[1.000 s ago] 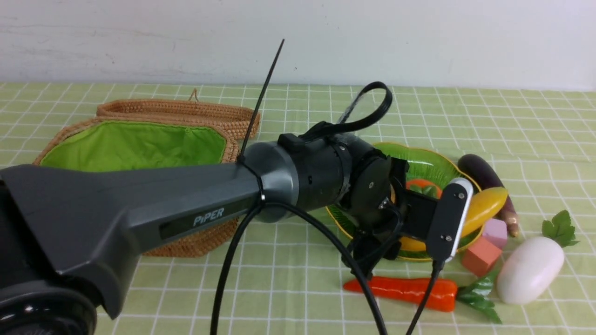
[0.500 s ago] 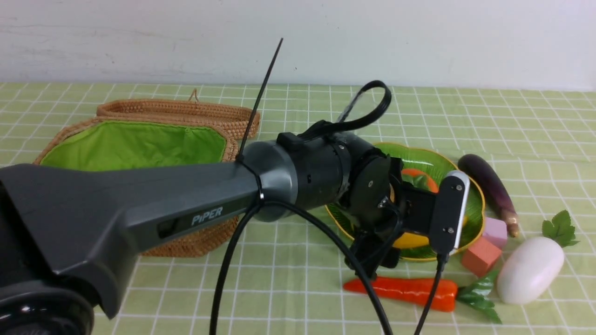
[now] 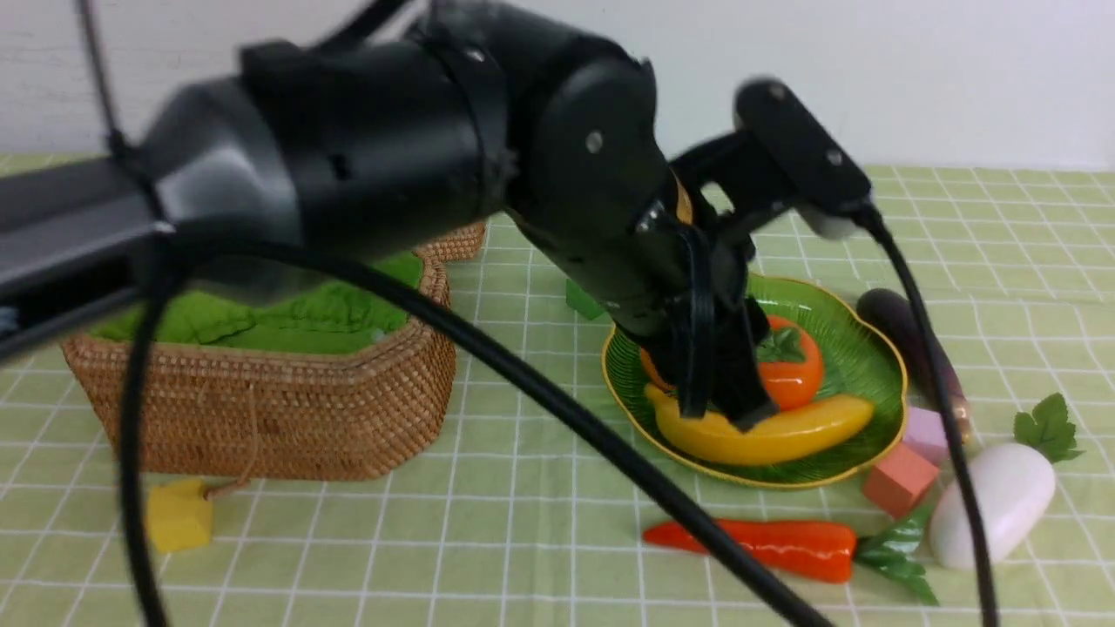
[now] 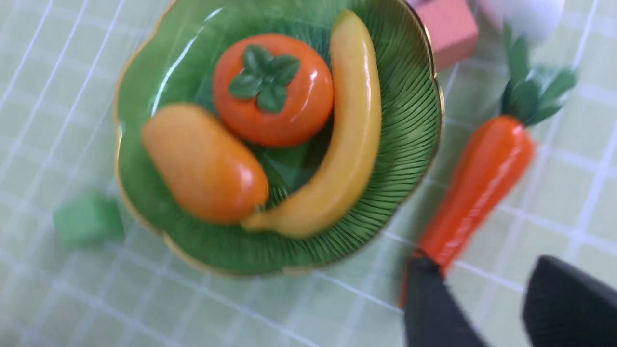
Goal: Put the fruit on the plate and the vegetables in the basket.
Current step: Use the right arm to grab a carrot and put it into the left basket
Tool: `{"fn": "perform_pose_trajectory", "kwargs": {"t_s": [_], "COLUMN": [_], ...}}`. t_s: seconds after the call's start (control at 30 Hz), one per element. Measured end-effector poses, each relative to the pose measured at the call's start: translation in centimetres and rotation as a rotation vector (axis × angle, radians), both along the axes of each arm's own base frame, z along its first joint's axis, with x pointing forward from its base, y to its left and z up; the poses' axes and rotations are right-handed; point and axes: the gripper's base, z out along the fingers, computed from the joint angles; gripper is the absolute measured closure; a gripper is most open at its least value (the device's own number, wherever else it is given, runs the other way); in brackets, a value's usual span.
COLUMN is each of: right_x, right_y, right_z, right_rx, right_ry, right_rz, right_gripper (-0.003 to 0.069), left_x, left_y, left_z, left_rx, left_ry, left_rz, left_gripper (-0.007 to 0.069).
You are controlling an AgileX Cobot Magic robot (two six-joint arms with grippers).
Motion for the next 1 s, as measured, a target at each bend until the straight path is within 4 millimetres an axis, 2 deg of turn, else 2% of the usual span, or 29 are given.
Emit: {"fn": "perform_pose_trajectory", "kwargs": {"t_s": [0.07, 0.1, 0.13, 0.27, 0.3, 0.4, 0.43, 0.47, 0.5, 0.53, 0.57, 0.63, 0.67, 0.77, 0.83, 0.87, 1.0], "right_x": [1.9, 2.1, 3.4, 5.8, 7.2, 9.3, 9.6, 11.0, 11.9, 12.0, 13.3, 15.3, 15.6, 17.9, 18.5, 19.0, 19.9], "right_y": [0.6, 0.7, 1.1, 2.0, 2.6, 3.7, 3.9, 4.8, 5.4, 5.5, 6.2, 7.4, 7.6, 9.2, 10.1, 10.8, 12.3], "right_z": [-0.4, -0.4, -0.8, -1.7, -2.3, -3.4, -3.6, -4.3, -4.8, -4.9, -5.8, -7.5, -7.9, -10.8, -12.1, -13.5, -16.2], "right_rx": [-0.020, -0.021, -0.032, -0.052, -0.055, -0.062, -0.060, -0.066, -0.067, -0.063, -0.065, -0.075, -0.079, -0.137, -0.190, -0.254, -0.448], "right_ry": [0.061, 0.066, 0.113, 0.196, 0.252, 0.324, 0.337, 0.365, 0.385, 0.393, 0.426, 0.481, 0.495, 0.577, 0.602, 0.628, 0.638], "right_rz": [-0.002, -0.003, -0.002, 0.003, 0.011, 0.065, 0.074, 0.134, 0.173, 0.175, 0.231, 0.314, 0.321, 0.408, 0.446, 0.476, 0.539], "right_gripper": [0.0556, 0.0556, 0.0556, 0.0556, 0.0554, 0.0554, 0.0554, 0.0554, 0.0554, 0.0554, 0.0553, 0.0551, 0.0550, 0.0522, 0.0495, 0.0464, 0.0349], "left_x": [-1.9, -2.0, -3.5, -6.5, -8.2, -11.1, -11.5, -13.1, -14.0, -14.2, -15.4, -17.3, -17.3, -19.6, -20.4, -20.9, -21.3], "left_y": [2.3, 2.5, 4.2, 7.5, 9.3, 12.4, 12.9, 14.5, 15.6, 15.8, 17.1, 19.1, 19.1, 21.6, 22.4, 22.9, 23.3], "left_z": [3.2, 3.4, 5.1, 6.7, 6.7, 5.0, 5.2, 3.5, 3.1, 2.9, 1.5, 0.3, 0.1, -0.6, -0.7, -0.9, -0.9], "left_rx": [-0.072, -0.073, -0.103, -0.163, -0.199, -0.248, -0.262, -0.288, -0.315, -0.320, -0.343, -0.418, -0.415, -0.527, -0.559, -0.579, -0.591], "left_ry": [0.044, 0.043, 0.050, 0.047, 0.052, 0.059, 0.051, 0.059, 0.052, 0.053, 0.052, 0.014, 0.016, -0.054, -0.075, -0.088, -0.097], "left_rz": [0.111, 0.111, 0.154, 0.192, 0.215, 0.244, 0.244, 0.262, 0.267, 0.270, 0.278, 0.276, 0.277, 0.261, 0.257, 0.253, 0.251], "left_gripper": [0.0599, 0.0608, 0.0638, 0.0638, 0.0638, 0.0638, 0.0638, 0.0638, 0.0638, 0.0638, 0.0638, 0.0638, 0.0638, 0.0638, 0.0638, 0.0638, 0.0638]}}
